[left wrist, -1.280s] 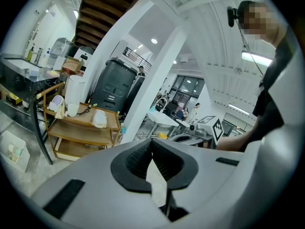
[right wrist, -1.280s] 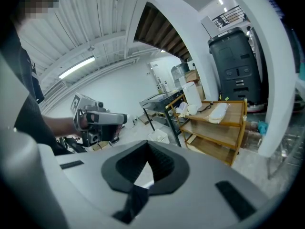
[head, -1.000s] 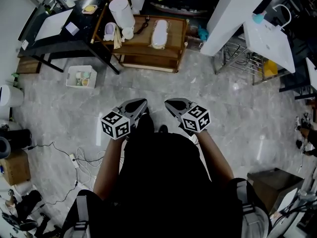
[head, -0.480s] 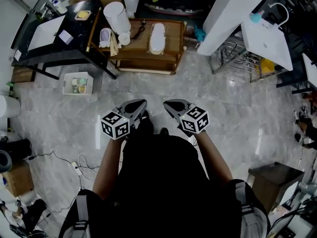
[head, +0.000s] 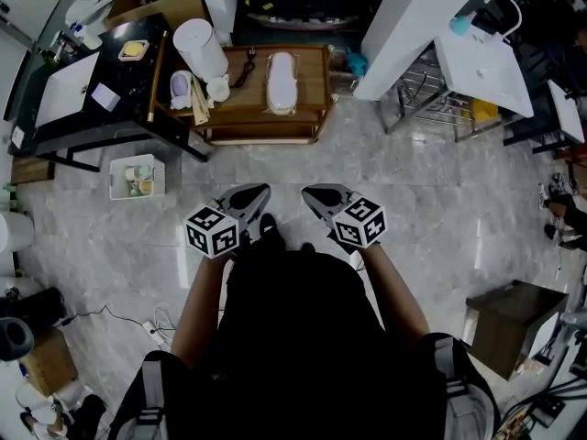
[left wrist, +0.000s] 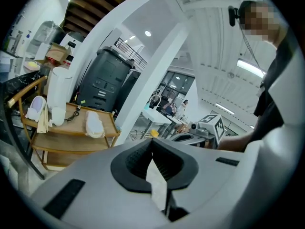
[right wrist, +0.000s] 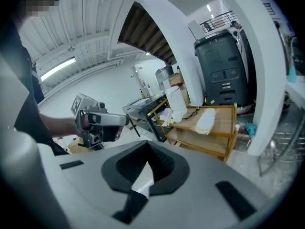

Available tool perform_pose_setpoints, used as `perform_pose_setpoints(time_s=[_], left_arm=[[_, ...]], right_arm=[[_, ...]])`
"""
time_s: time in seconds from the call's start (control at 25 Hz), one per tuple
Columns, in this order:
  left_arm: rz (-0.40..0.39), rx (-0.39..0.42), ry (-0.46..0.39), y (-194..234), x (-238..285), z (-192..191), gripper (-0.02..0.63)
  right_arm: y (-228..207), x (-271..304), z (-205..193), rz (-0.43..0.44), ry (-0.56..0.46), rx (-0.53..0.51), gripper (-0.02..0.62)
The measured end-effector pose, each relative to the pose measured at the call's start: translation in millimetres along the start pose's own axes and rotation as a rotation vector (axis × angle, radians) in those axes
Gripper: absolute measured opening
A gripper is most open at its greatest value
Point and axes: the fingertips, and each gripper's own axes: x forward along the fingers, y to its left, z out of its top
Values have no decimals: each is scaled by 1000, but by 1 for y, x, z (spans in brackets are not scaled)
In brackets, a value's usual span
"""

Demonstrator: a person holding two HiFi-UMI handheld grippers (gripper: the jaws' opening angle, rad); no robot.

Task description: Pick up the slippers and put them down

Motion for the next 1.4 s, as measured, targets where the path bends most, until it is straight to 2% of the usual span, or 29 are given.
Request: perform_pose_setpoints(time_s=[0.56, 1.0, 1.4], left_arm=[[-97, 31, 55, 45, 12, 26, 12], [-123, 46, 74, 76, 6, 37, 12], [-147, 55, 81, 83, 9, 45, 12]], right_arm=[[-20, 36, 24, -93, -33, 48, 8], [-23, 66, 36, -120, -50, 57, 8], [-29, 76, 41, -135, -53, 68, 8]])
